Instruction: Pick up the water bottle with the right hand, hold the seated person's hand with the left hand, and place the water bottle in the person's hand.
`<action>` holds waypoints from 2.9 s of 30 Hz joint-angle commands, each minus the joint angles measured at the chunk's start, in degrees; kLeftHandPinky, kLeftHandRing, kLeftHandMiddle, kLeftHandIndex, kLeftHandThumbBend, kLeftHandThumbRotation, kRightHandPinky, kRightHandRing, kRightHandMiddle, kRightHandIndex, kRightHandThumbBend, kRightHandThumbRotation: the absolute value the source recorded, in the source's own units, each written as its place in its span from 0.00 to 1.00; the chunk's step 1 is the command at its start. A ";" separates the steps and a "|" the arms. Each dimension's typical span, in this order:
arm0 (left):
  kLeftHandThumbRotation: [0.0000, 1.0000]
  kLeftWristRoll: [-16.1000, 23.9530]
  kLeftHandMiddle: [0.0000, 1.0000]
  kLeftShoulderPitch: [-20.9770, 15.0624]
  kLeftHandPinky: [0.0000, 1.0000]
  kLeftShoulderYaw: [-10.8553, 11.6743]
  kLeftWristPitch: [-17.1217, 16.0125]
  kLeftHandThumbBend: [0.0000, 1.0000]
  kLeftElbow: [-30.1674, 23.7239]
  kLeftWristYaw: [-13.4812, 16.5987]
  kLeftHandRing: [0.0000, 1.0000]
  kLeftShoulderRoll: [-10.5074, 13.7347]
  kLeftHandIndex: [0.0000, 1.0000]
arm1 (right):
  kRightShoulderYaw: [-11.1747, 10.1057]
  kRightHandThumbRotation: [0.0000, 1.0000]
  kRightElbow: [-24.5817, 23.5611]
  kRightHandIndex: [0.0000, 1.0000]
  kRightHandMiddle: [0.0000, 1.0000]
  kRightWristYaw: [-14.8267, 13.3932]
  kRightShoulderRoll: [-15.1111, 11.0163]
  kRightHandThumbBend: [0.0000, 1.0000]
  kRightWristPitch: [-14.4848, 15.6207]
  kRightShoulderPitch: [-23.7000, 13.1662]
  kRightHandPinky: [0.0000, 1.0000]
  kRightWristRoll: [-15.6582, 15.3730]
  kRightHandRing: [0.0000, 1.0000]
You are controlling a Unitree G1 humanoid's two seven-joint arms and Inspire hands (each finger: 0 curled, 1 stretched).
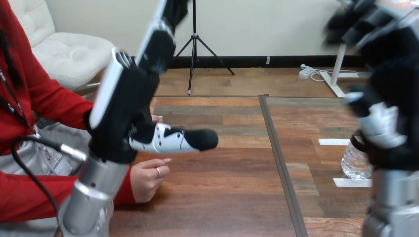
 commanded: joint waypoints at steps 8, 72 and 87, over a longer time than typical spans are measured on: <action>0.63 0.54 1.00 1.52 0.99 -1.10 2.06 1.00 0.61 -1.34 1.00 0.10 1.00 | 1.69 0.51 3.77 0.67 0.65 3.18 0.75 1.00 -1.39 -0.93 0.57 0.57 0.63; 0.76 4.94 1.00 8.54 1.00 -2.50 1.96 1.00 4.92 -1.61 1.00 -0.90 1.00 | -6.69 0.53 4.97 0.77 0.72 -4.93 -1.53 1.00 -2.55 2.58 0.66 -10.08 0.73; 0.77 5.41 1.00 8.90 1.00 -2.49 1.32 1.00 5.61 -1.54 1.00 -0.78 1.00 | -11.22 0.55 7.64 0.84 0.80 -9.02 -3.93 1.00 -2.78 1.20 0.73 -12.52 0.80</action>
